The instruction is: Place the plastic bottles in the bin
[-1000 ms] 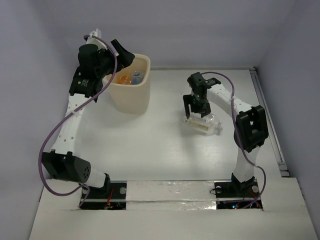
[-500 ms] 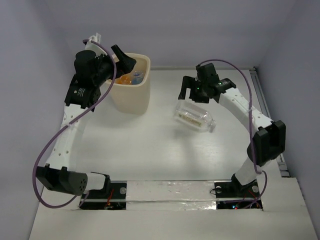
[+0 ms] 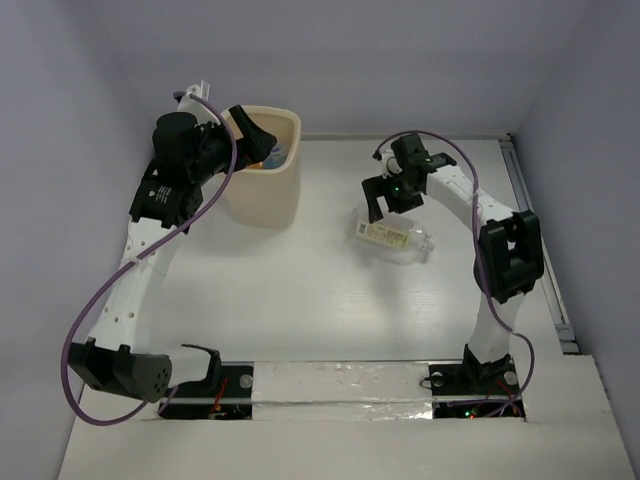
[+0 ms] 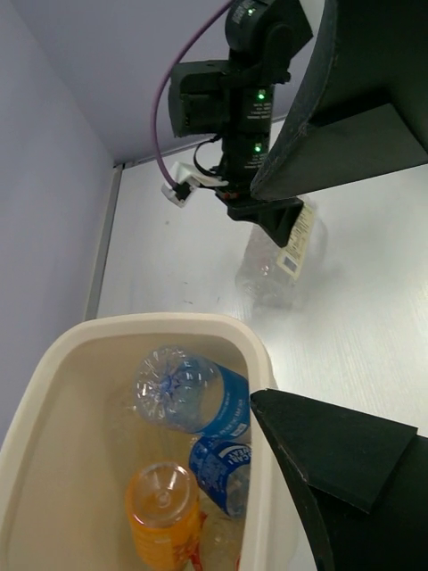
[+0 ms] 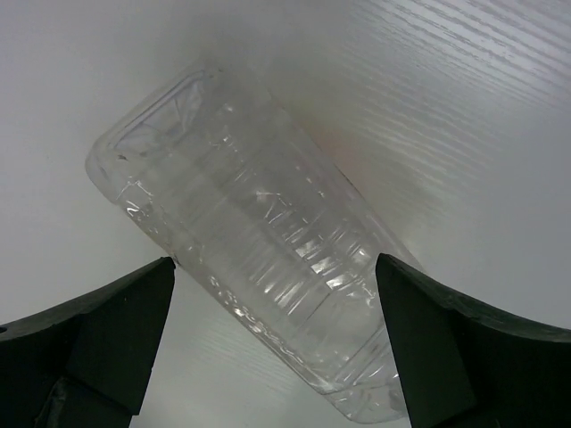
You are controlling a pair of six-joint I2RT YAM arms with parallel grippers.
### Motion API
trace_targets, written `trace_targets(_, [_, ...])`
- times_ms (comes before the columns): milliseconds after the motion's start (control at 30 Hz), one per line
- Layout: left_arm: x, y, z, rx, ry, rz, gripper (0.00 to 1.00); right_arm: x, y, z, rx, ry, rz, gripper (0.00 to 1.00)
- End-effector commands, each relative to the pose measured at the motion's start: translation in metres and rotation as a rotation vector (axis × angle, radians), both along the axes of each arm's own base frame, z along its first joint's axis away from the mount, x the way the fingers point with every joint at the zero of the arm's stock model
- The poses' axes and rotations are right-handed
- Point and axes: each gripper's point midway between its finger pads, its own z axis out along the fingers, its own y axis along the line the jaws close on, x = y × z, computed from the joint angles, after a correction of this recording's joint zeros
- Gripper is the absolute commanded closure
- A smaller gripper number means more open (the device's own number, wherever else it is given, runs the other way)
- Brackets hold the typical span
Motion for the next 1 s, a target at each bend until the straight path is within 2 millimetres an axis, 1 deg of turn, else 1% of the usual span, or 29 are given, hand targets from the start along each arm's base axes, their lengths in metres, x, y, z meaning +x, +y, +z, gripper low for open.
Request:
trace_targets(0, [-0.017, 0.006, 0.012, 0.021, -0.052, 0.006, 0.15, -0.004, 0.007, 0.016, 0.064, 0.003, 0.093, 0.0])
trace_targets(33, [-0.021, 0.008, 0.014, 0.022, -0.057, 0.01, 0.15, -0.011, 0.013, 0.016, 0.102, 0.026, 0.115, 0.0])
trace_targets(100, [-0.023, 0.01, 0.01, 0.024, -0.049, 0.019, 0.15, -0.025, 0.013, 0.01, 0.126, 0.059, 0.099, 0.0])
trace_targets(167, [-0.027, 0.011, 0.01, 0.023, -0.052, 0.023, 0.16, -0.032, 0.012, 0.005, 0.139, 0.057, 0.076, 0.0])
trace_targets(200, [-0.027, 0.011, 0.008, 0.022, -0.05, 0.023, 0.16, -0.048, 0.011, -0.008, 0.128, 0.101, 0.058, 0.0])
trace_targets(233, [-0.029, 0.012, 0.005, 0.02, -0.044, 0.024, 0.16, -0.053, 0.008, -0.005, 0.112, 0.082, 0.041, 0.0])
trace_targets(267, [-0.029, 0.011, 0.001, 0.016, -0.036, 0.024, 0.16, -0.065, 0.011, -0.013, 0.119, 0.11, 0.01, 0.0])
trace_targets(300, [-0.029, 0.011, 0.0, 0.016, -0.035, 0.022, 0.16, -0.068, 0.01, -0.013, 0.13, 0.109, -0.008, 0.0])
trace_targets(333, [-0.03, 0.011, 0.002, 0.007, -0.04, 0.022, 0.16, -0.071, 0.014, -0.005, 0.146, 0.084, -0.016, 0.0])
trace_targets(400, [-0.03, 0.009, 0.0, 0.0, -0.037, 0.018, 0.16, -0.075, 0.014, -0.006, 0.15, 0.084, -0.063, 0.0])
trace_targets(433, [-0.03, 0.009, 0.0, -0.005, -0.039, 0.019, 0.16, -0.076, 0.008, -0.009, 0.13, 0.079, -0.105, 0.0])
trace_targets(467, [-0.03, 0.009, -0.001, -0.008, -0.035, 0.016, 0.16, -0.077, 0.008, -0.01, 0.134, 0.085, -0.129, 0.0])
trace_targets(533, [-0.031, 0.005, -0.003, -0.009, -0.034, 0.008, 0.16, -0.08, 0.009, -0.014, 0.153, 0.113, -0.186, 0.0])
trace_targets(567, [-0.03, 0.005, -0.003, -0.01, -0.036, 0.007, 0.16, -0.082, 0.013, -0.012, 0.17, 0.115, -0.193, 0.0])
trace_targets(667, [-0.031, 0.006, -0.005, -0.007, -0.034, 0.012, 0.16, -0.085, 0.029, 0.001, 0.227, 0.094, -0.163, 0.0])
trace_targets(700, [-0.031, 0.007, -0.005, -0.005, -0.035, 0.013, 0.17, -0.088, 0.029, 0.008, 0.219, 0.085, -0.163, 0.0])
trace_targets(767, [-0.032, 0.007, -0.005, -0.003, -0.034, 0.014, 0.16, -0.082, 0.022, 0.025, 0.183, 0.016, -0.187, 0.0])
trace_targets(800, [-0.032, 0.007, -0.004, -0.004, -0.038, 0.012, 0.16, -0.08, 0.026, 0.051, 0.214, -0.061, -0.161, 0.0])
trace_targets(833, [-0.033, 0.007, -0.003, -0.006, -0.038, 0.013, 0.16, -0.079, 0.026, 0.062, 0.226, -0.092, -0.151, 0.0])
trace_targets(867, [-0.033, 0.007, -0.002, -0.007, -0.04, 0.01, 0.16, -0.081, 0.024, 0.067, 0.22, -0.097, -0.145, 0.0])
trace_targets(900, [-0.034, 0.006, -0.001, -0.008, -0.04, 0.007, 0.16, -0.08, 0.022, 0.076, 0.217, -0.117, -0.142, 0.0])
trace_targets(933, [-0.035, 0.006, 0.001, -0.009, -0.045, 0.007, 0.16, -0.083, 0.021, 0.076, 0.19, -0.121, -0.117, 0.0])
trace_targets(967, [-0.035, 0.006, 0.002, -0.008, -0.047, 0.005, 0.16, -0.083, 0.015, 0.072, 0.155, -0.122, -0.117, 0.0])
